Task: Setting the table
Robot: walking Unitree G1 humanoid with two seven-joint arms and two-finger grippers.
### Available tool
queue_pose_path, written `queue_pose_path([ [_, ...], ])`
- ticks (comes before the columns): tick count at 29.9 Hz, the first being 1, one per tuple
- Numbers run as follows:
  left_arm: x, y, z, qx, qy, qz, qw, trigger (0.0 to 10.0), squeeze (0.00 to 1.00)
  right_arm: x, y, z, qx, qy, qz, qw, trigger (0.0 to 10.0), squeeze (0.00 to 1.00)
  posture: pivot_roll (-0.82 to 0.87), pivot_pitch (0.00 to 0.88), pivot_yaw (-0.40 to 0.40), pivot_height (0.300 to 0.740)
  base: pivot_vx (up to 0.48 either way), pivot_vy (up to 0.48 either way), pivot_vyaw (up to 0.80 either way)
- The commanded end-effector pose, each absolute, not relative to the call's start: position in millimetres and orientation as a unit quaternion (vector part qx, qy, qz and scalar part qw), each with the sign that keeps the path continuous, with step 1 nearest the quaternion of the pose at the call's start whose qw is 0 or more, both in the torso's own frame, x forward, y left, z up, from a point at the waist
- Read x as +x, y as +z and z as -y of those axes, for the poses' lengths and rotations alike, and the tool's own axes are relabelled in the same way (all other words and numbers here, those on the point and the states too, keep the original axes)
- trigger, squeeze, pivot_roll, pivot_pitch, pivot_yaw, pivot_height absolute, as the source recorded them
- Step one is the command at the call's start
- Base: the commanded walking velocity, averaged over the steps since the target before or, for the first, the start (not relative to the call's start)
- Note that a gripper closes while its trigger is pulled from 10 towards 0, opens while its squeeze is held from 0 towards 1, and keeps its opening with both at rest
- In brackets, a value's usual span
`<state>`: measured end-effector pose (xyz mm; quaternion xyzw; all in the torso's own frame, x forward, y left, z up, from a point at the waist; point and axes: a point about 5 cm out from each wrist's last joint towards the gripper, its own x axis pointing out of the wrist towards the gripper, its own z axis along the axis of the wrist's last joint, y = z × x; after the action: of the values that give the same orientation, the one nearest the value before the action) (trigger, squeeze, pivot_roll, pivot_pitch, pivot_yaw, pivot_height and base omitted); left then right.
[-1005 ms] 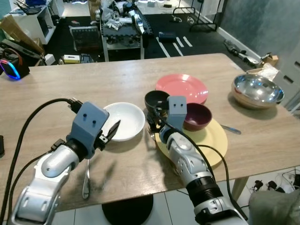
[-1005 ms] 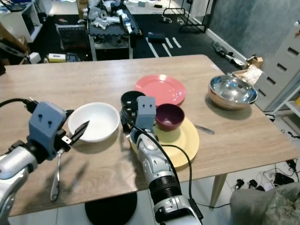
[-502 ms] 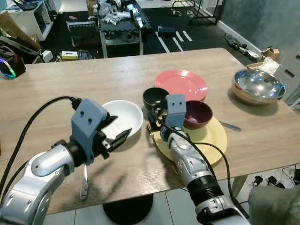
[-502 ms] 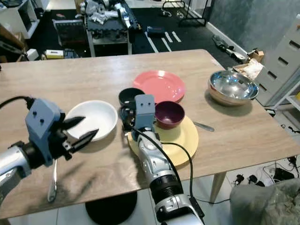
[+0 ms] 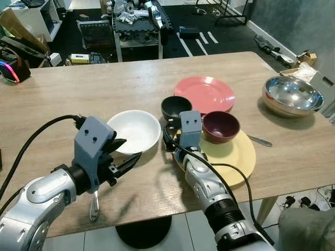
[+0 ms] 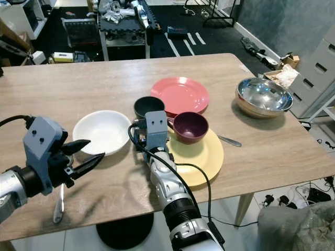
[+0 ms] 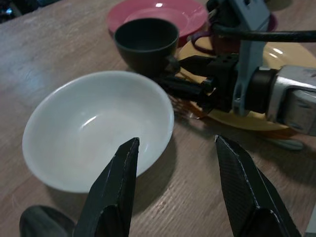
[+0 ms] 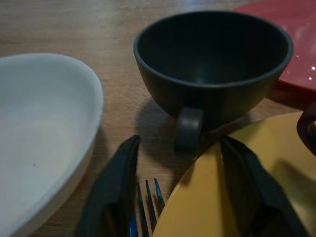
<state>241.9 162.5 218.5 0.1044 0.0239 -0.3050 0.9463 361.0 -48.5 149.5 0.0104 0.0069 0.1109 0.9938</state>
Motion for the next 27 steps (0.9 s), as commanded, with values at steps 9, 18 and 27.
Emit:
queue_pose_path([
  [9, 239.0, 219.5, -162.4, 0.105, -0.295, -0.028, 0.949, 10.0, 0.0, 365.2, 150.8, 50.2, 0.021, 0.082, 0.003, 0.996, 2.8, 0.0, 0.13, 0.129, 0.065, 0.74, 0.0, 0.0, 0.0],
  [18, 240.4, 219.0, -161.8, 0.104, -0.288, -0.03, 0.952, 10.0, 0.0, 368.7, 155.3, 49.1, 0.027, 0.073, 0.012, 0.997, 0.0, 0.0, 0.14, 0.126, 0.064, 0.74, 0.0, 0.0, 0.0],
  [27, 245.5, 217.3, -160.2, 0.102, -0.275, -0.026, 0.956, 10.0, 0.0, 364.7, 181.2, 44.7, 0.078, 0.121, 0.069, 0.987, 0.0, 0.0, 0.12, 0.113, 0.064, 0.74, 0.0, 0.0, 0.0],
])
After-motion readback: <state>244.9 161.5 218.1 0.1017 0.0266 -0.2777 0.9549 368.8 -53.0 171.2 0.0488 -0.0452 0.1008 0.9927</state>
